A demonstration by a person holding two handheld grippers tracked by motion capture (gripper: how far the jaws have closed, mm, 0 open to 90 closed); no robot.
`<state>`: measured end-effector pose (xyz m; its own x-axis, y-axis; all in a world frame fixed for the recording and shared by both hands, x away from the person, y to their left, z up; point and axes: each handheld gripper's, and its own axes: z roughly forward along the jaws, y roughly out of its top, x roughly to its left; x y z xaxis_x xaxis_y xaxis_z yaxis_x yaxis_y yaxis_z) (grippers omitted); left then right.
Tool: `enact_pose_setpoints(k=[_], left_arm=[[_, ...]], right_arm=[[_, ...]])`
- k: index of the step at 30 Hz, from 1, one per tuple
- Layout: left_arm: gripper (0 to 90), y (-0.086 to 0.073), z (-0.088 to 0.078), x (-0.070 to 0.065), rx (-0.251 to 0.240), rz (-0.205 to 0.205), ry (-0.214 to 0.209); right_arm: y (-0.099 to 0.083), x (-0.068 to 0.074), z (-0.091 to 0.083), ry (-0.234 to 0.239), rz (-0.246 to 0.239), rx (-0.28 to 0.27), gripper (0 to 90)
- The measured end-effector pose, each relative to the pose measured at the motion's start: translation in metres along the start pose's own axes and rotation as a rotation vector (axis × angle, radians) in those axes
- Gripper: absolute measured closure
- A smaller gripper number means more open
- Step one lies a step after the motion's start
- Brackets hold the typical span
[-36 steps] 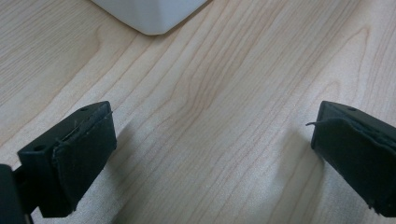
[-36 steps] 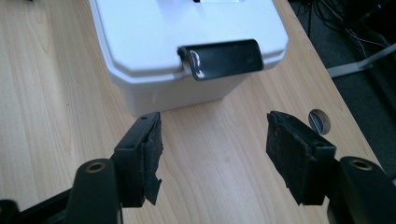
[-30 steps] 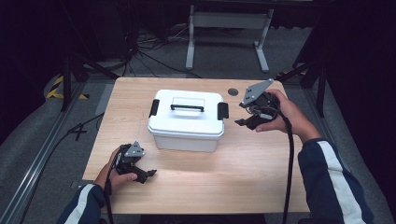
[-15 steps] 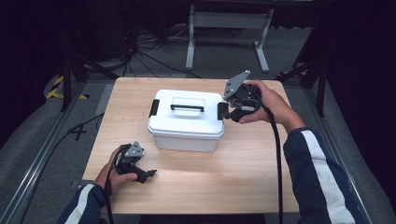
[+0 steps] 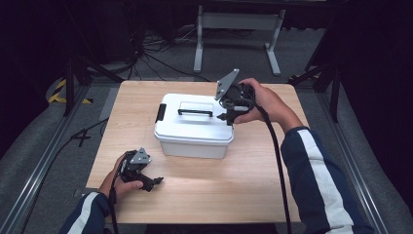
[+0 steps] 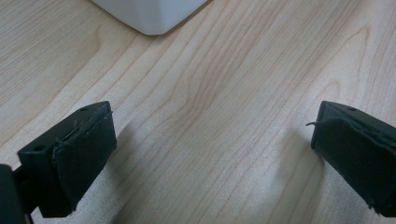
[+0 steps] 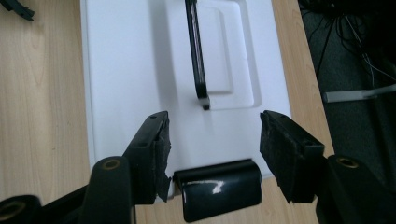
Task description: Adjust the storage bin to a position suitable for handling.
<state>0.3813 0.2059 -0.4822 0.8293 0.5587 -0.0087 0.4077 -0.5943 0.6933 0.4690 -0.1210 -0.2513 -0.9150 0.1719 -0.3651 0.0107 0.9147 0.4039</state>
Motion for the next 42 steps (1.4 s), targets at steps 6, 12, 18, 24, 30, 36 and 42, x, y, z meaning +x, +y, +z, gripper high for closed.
enact_pose_setpoints(k=[6, 12, 18, 24, 30, 36, 42], left_arm=[[0.5, 0.0, -0.001, 0.0, 0.008, 0.002, -0.005], [0.5, 0.0, -0.001, 0.0, 0.009, 0.003, -0.006], [0.5, 0.0, 0.0, 0.0, 0.005, 0.003, -0.007], [0.5, 0.0, -0.001, 0.001, 0.008, 0.005, -0.009], [0.5, 0.0, -0.001, 0.001, 0.009, 0.006, -0.009], [0.5, 0.0, -0.001, 0.001, 0.009, 0.006, -0.009], [0.5, 0.001, -0.001, 0.001, 0.009, 0.006, -0.01]], right_arm=[[0.018, 0.003, 0.014, 0.026, -0.024, 0.024, 44.8], [0.033, 0.006, 0.023, 0.021, -0.053, 0.027, 50.9], [0.045, 0.009, 0.036, 0.042, -0.081, 0.063, 56.7], [0.055, 0.009, 0.044, 0.047, -0.101, 0.085, 62.7], [0.057, 0.01, 0.051, 0.035, -0.109, 0.102, 77.3], [0.056, 0.007, 0.051, 0.025, -0.105, 0.088, 84.2], [0.058, 0.006, 0.051, 0.018, -0.112, 0.085, 84.9]])
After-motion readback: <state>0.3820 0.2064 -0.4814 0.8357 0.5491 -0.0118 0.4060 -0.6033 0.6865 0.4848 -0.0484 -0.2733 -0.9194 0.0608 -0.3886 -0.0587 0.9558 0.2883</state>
